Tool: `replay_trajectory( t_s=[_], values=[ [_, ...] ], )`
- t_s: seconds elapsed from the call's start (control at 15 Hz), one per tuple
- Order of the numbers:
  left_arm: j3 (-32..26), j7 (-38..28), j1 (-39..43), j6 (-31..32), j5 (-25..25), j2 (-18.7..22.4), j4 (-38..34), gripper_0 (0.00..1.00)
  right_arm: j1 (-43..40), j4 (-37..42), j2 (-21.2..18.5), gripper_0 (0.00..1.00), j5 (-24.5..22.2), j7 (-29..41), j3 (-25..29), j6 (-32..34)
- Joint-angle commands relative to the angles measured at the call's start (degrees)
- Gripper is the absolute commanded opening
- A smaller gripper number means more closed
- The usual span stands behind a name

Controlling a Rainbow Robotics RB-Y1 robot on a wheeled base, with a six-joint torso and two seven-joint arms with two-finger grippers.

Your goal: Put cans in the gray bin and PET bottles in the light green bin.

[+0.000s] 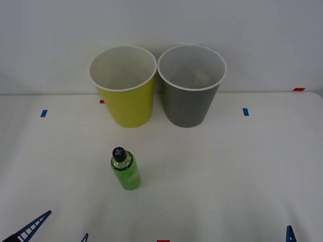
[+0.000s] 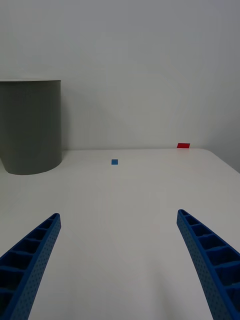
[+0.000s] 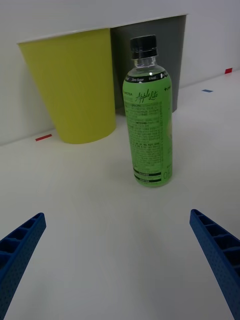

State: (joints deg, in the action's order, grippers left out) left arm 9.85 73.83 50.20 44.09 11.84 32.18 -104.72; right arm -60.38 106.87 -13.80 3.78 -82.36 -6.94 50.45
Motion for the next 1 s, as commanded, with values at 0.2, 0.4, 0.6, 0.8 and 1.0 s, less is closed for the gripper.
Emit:
replay_trajectory(
  t_s=[0.2,0.4,0.6,0.8,1.0],
  values=[
    [4.39,0.34,-6.52,-0.32,-1.64,5.00,0.30,1.00,0.00,0.00,0.01,0.79,0.00,0.00,0.00,0.00],
    [6.15,0.43,-9.86,-2.26,-1.73,6.23,0.39,1.00,0.00,0.00,0.01,0.79,0.00,0.00,0.00,0.00],
    [8.17,0.34,-13.37,-3.57,-1.82,6.58,0.39,1.00,0.00,0.00,0.01,0.79,0.00,0.00,0.00,0.00],
    [10.98,0.34,-17.15,-5.86,-2.78,7.11,0.39,1.00,0.00,0.00,0.01,0.79,0.00,0.00,0.00,0.00],
    [11.34,0.17,-19.88,-7.88,-3.58,7.46,0.48,1.00,0.00,0.00,0.01,0.78,0.00,0.00,0.00,0.00]
  ],
)
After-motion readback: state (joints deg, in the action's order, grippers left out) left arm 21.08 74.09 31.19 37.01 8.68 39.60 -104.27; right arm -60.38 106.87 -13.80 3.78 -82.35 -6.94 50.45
